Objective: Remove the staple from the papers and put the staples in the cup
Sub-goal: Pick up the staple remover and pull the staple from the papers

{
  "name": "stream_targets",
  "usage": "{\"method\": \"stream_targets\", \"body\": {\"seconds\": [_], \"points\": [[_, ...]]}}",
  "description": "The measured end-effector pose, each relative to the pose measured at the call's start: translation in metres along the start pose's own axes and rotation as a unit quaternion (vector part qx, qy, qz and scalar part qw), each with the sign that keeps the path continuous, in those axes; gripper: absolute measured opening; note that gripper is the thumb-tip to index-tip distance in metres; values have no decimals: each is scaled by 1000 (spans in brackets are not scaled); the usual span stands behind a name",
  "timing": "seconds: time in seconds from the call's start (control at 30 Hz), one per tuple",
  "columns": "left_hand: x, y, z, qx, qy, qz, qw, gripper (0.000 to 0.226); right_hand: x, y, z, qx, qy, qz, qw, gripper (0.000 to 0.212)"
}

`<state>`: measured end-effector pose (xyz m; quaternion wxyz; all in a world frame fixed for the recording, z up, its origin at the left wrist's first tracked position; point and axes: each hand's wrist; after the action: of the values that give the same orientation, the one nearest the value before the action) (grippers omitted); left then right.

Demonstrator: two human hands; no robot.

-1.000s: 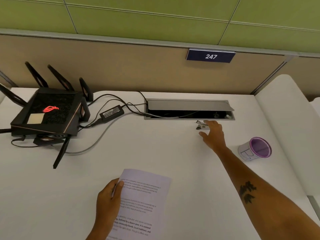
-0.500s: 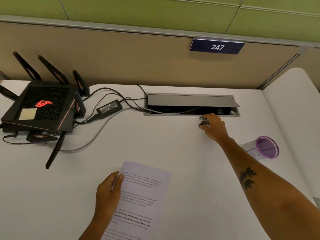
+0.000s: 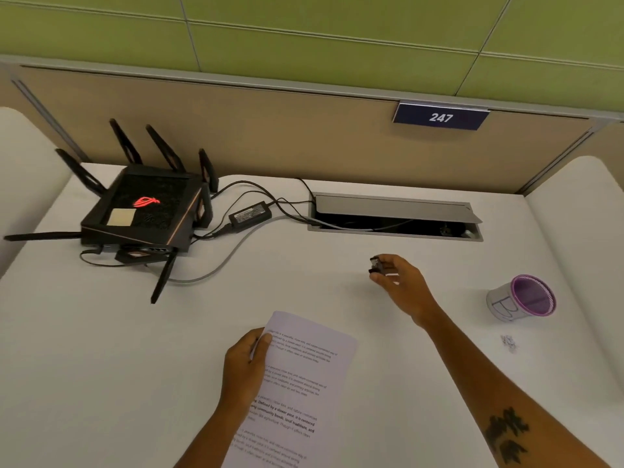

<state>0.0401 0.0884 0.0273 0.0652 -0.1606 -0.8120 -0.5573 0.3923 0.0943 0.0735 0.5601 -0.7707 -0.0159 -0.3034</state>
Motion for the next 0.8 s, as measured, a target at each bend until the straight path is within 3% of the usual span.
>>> {"method": "stream_targets", "body": {"seconds": [0.3, 0.57, 0.8], "points": [[18, 5, -29, -47, -10, -14, 999, 21, -54, -61, -77, 94, -158, -32, 983, 32], [34, 7, -51, -105, -23, 11, 994, 14, -86, -96, -103, 206, -253, -169, 930, 41], [37, 2, -63, -136, -41, 20, 990, 15, -92, -112, -120, 267, -288, -284, 875, 42]]}}
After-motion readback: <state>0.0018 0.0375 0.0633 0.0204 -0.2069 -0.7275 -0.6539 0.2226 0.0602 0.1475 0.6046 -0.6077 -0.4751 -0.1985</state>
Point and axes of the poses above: each hand's wrist, its own z-axis towards the middle knuckle, its own x-axis out of the back of the hand, y = z × x, and after that the axes turned 3 degrees about y, right-handed
